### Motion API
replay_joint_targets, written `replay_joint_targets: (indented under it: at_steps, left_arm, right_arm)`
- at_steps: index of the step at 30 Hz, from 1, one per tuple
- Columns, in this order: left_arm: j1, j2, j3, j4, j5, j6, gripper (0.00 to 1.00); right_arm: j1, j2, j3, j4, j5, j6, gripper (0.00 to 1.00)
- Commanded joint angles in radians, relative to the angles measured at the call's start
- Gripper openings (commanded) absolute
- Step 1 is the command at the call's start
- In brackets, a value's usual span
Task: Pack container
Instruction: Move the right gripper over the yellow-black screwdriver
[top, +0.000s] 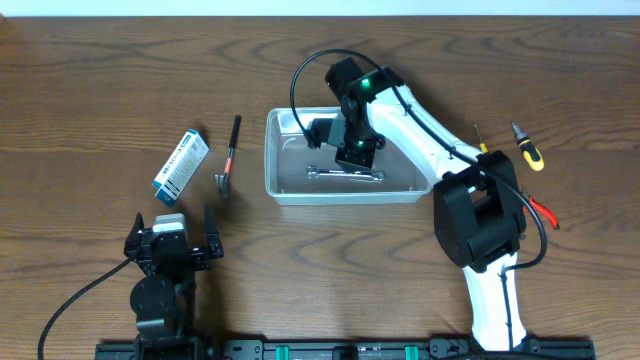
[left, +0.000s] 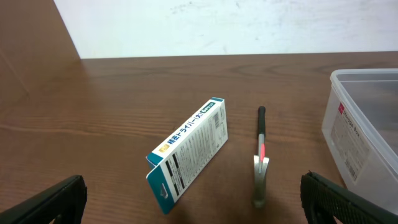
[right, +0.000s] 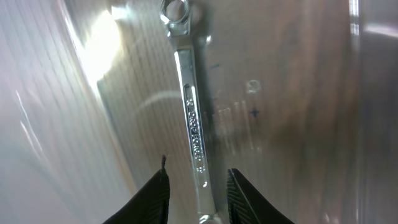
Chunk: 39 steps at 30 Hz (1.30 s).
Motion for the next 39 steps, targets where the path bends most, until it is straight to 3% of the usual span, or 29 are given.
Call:
replay_joint_targets:
  at_steps: [1, 7, 14, 17, 21, 27, 39]
  left_arm:
    - [-0.004, -0.006, -0.027, -0.009, 0.003, 0.010, 0.98]
    - [-0.004, -0.006, -0.027, -0.009, 0.003, 0.010, 0.98]
    - [-0.004, -0.006, -0.027, -0.009, 0.003, 0.010, 0.98]
    - [-0.004, -0.006, -0.027, -0.009, 0.003, 0.010, 0.98]
    - [-0.004, -0.006, -0.027, -0.009, 0.003, 0.010, 0.98]
    - [-0.004, -0.006, -0.027, -0.009, 0.003, 0.010, 0.98]
    - [-0.004, -0.006, -0.027, -0.009, 0.003, 0.010, 0.98]
  right_arm:
    - [-0.001, -0.074, 0.119, -0.031, -0.005, 0.180, 0.33]
    - [-0.082, -0.166, 0.343, -0.191, 0.159, 0.477, 0.39]
    - [-0.334, -0.260, 0.397, -0.322, 0.161, 0.500, 0.45]
    - [-0.446, -0.256, 0.383, -0.381, 0.159, 0.477, 0.43]
    - [-0.560, -0.256, 0.285, -0.375, 0.108, 0.428, 0.40]
    - [-0.655, -0.256, 0.053, -0.262, 0.085, 0.380, 0.43]
    - [-0.678, -0.256, -0.335, 0.060, 0.154, 0.380, 0.43]
